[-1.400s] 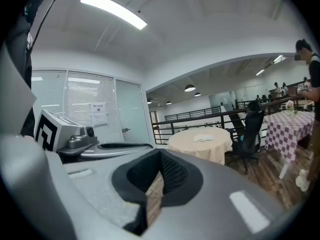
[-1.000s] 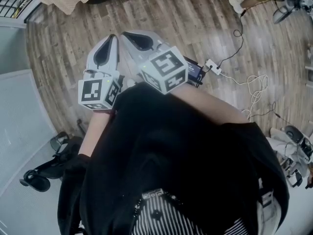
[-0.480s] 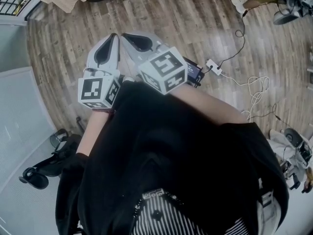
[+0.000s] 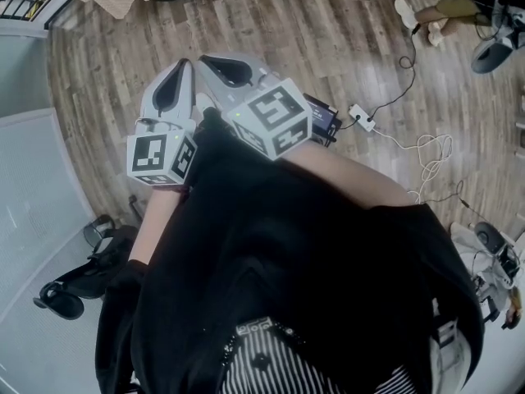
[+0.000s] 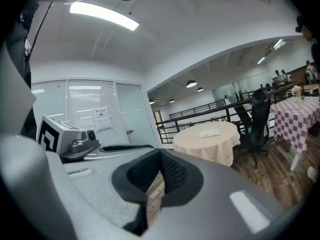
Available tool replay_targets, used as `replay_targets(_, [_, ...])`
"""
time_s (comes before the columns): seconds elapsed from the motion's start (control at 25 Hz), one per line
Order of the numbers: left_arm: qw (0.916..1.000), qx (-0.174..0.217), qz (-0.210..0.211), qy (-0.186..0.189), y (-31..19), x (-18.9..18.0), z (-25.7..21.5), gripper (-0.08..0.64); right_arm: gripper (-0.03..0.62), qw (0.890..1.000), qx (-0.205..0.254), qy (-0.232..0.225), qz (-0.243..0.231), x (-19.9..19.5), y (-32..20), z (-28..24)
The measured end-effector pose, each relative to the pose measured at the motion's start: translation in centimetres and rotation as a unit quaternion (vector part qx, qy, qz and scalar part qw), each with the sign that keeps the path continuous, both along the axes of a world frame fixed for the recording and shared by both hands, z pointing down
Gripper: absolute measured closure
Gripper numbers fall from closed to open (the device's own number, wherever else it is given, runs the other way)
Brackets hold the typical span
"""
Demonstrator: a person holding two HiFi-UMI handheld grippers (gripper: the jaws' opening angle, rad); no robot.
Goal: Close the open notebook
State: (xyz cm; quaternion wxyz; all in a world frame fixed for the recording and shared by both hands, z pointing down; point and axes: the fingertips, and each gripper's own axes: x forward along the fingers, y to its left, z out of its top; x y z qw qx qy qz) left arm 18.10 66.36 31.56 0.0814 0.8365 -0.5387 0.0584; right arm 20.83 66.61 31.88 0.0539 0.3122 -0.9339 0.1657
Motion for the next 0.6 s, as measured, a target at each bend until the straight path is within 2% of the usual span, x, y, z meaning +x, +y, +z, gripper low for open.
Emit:
replay_targets(0.2, [0.9998,0.005,0.014,0.012,-3.8,-1.2,-0.3,0.559,0.591,1.0,-0.005,0.015,0.023,-1.0,-3.3,0.2])
replay_targets(0.36, [0.9992,0.008,0.035,0.016,-7.5,-2.5,-0.2,0.56,0.591,0.999,-0.004,0.03,0.023,-3.4,-6.4,0.9])
replay_targets(0.6, [0.999,0.017,0.034,0.024,-13.4,-9.1,-1.3,0.559,0.591,0.999,0.003,0.033,0.035,-9.1,-12.3,0.0])
